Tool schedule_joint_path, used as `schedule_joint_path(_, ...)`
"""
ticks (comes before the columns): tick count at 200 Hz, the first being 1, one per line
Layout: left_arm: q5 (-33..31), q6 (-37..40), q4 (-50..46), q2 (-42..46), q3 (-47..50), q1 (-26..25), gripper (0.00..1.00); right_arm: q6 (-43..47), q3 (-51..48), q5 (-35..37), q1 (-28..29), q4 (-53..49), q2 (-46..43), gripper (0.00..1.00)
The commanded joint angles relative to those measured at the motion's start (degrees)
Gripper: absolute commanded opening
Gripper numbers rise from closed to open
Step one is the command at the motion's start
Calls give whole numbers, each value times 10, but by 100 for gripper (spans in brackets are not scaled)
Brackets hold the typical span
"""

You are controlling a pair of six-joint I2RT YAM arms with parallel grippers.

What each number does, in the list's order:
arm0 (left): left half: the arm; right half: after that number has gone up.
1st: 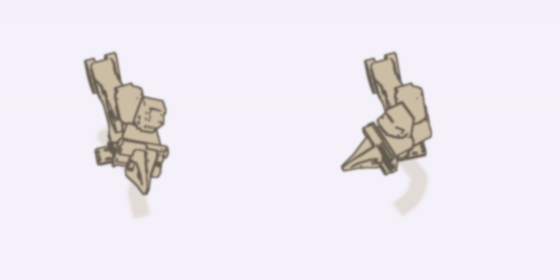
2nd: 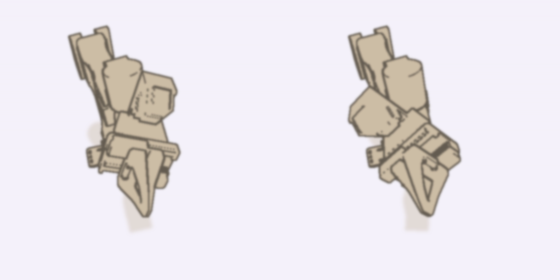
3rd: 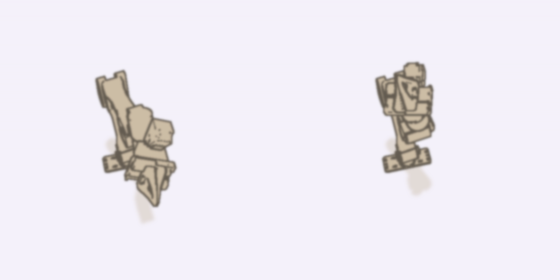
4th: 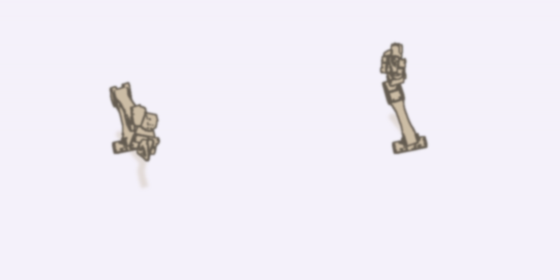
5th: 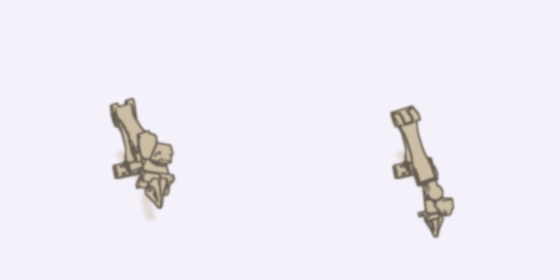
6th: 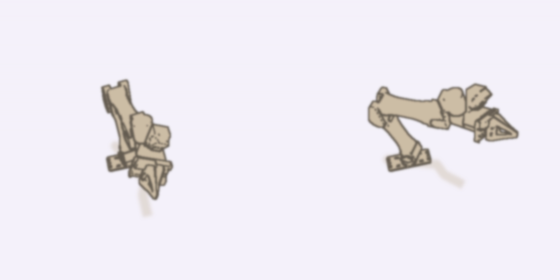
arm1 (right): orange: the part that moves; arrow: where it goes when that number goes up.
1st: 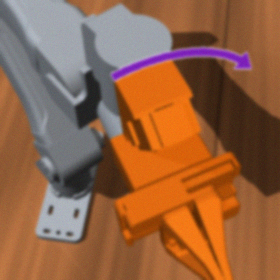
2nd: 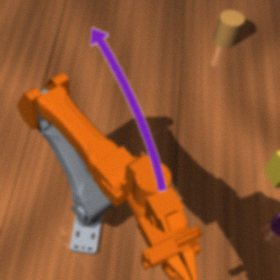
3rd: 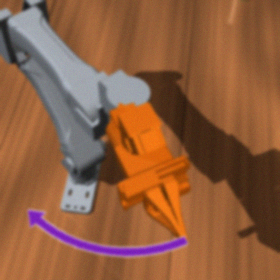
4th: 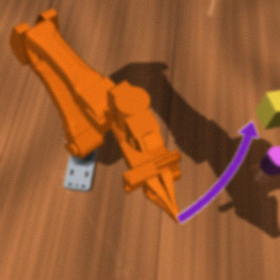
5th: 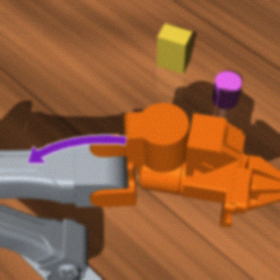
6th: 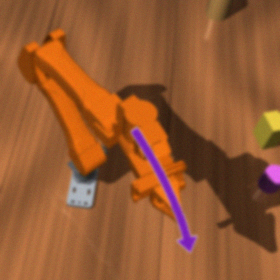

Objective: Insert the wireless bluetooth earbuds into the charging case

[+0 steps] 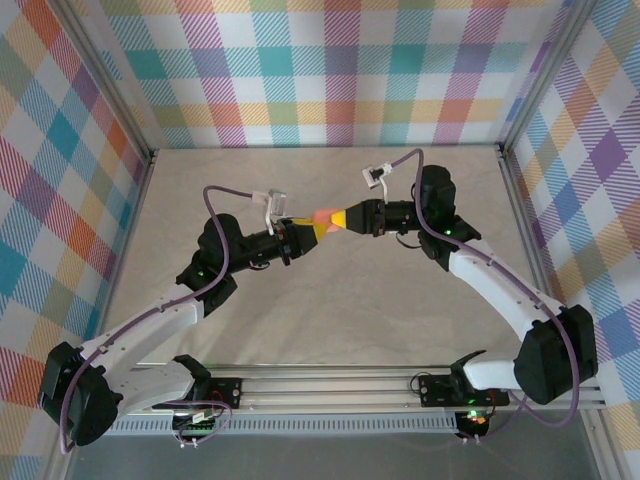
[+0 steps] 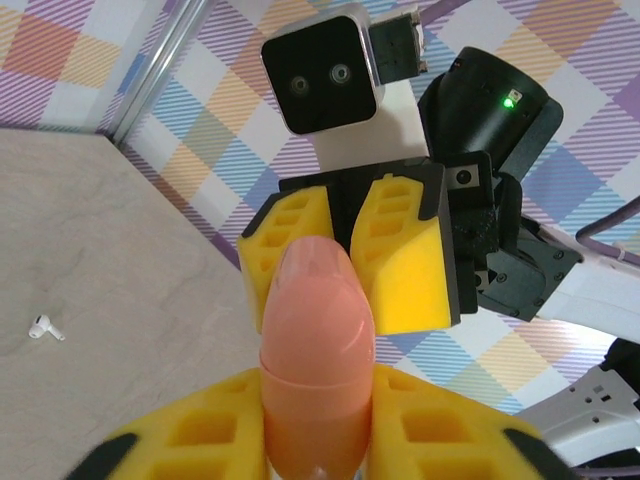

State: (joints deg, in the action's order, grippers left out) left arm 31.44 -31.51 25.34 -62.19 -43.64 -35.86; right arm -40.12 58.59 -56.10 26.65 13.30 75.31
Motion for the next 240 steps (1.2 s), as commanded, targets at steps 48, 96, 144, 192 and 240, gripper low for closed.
schedule_joint_path(48,-94,45,-77,46,-9,0,82,31,48,48,4,-103,30,8)
schedule_joint_path(96,-165,100,-201,78,-29,3,95,51,102,82,-18,-188,81,9)
schedule_joint_path(144,-289,128,-337,92,-40,6,95,67,171,110,-49,-244,201,8)
schedule_joint_path(192,-340,129,-385,95,-16,11,95,114,302,150,-70,-333,363,10)
schedule_joint_path(240,-366,125,-397,111,24,25,97,133,407,214,-76,-407,492,10)
